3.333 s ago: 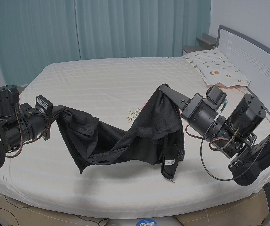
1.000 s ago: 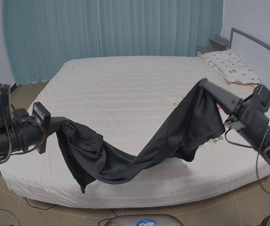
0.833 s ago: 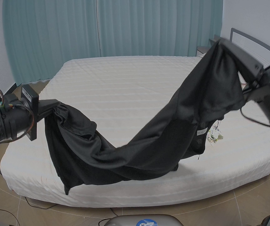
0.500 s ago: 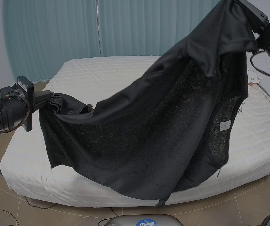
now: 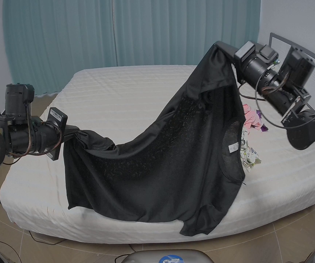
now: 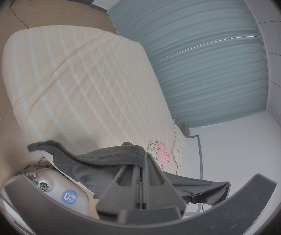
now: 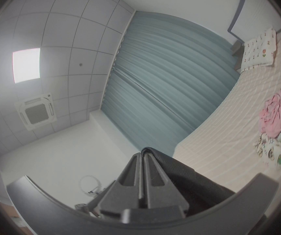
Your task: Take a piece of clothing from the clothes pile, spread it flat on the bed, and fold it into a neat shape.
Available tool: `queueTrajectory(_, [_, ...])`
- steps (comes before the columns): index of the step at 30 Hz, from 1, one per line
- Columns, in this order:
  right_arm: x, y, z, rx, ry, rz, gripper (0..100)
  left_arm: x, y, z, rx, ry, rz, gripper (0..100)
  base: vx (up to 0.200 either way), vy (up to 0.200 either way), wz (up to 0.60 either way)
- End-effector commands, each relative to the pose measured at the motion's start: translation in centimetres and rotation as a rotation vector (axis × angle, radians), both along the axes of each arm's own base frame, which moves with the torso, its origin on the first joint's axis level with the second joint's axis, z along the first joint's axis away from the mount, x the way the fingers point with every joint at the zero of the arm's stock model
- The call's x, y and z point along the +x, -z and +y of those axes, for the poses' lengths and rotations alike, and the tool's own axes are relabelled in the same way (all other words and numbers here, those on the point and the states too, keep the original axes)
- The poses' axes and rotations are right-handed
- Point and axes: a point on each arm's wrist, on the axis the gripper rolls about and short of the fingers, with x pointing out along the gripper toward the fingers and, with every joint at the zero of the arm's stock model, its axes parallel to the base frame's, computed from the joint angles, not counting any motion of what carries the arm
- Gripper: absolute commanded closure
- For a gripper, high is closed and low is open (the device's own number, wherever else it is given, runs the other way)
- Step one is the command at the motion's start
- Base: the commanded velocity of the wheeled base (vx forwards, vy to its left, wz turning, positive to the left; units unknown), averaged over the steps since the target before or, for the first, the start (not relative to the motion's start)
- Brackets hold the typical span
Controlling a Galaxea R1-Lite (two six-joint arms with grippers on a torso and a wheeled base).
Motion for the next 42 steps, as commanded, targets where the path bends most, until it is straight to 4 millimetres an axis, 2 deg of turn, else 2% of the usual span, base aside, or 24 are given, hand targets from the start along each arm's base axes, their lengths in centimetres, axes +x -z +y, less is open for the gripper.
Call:
queueTrajectory(1, [3.6,3.5,1.5,-0.037,0.051,0.026,100,3.2,2.8,0.7,-0.003,-0.019,0.093,100,0.200,0.000,0.00])
queueTrajectory(5, [3.6,2.9,1.6,-0.029,0.057,0.008,100,4.3,3.3,1.0,-0.038,-0.021,0.113,100,0.200,0.000,0.00])
queueTrajectory(9, [4.0,3.7,1.8,-0.038,0.055,0.026,100,5.5,3.8,1.1,-0.072,-0.023,0.130,100,0.200,0.000,0.00])
queueTrajectory(15, [5.1,6.0,2.2,-0.057,0.056,0.069,100,7.1,5.3,1.1,-0.072,-0.030,0.164,100,0.200,0.000,0.00])
queueTrajectory(19, [5.7,8.2,3.3,-0.079,0.041,0.113,100,7.9,6.6,1.0,-0.068,-0.031,0.196,100,0.200,0.000,0.00])
queueTrajectory(26, [6.8,12.2,4.7,-0.098,0.042,0.156,100,9.4,9.7,1.1,-0.064,-0.048,0.273,100,0.000,0.000,0.00])
queueTrajectory(27, [6.8,12.2,4.8,-0.098,0.041,0.155,100,9.5,9.8,1.1,-0.063,-0.050,0.273,100,0.000,0.000,0.00])
queueTrajectory(28, [6.9,13.2,4.8,-0.110,0.042,0.180,100,9.8,10.5,1.1,-0.063,-0.064,0.285,100,0.000,0.000,0.00])
queueTrajectory(29, [6.9,13.2,4.8,-0.110,0.042,0.180,0,9.8,10.5,1.1,-0.063,-0.064,0.285,100,0.000,0.000,0.00])
queueTrajectory(30, [7.4,14.8,5.1,-0.123,0.043,0.206,0,10.2,10.8,1.4,-0.084,-0.082,0.295,0,0.000,0.000,0.00])
queueTrajectory(35, [8.0,18.1,4.9,-0.164,0.069,0.285,0,10.7,11.3,1.6,-0.096,-0.094,0.305,0,0.000,0.000,0.00])
queueTrajectory(42, [8.5,19.1,2.5,-0.232,0.141,0.334,0,10.7,11.2,2.8,-0.097,-0.125,0.303,0,0.000,0.000,0.00])
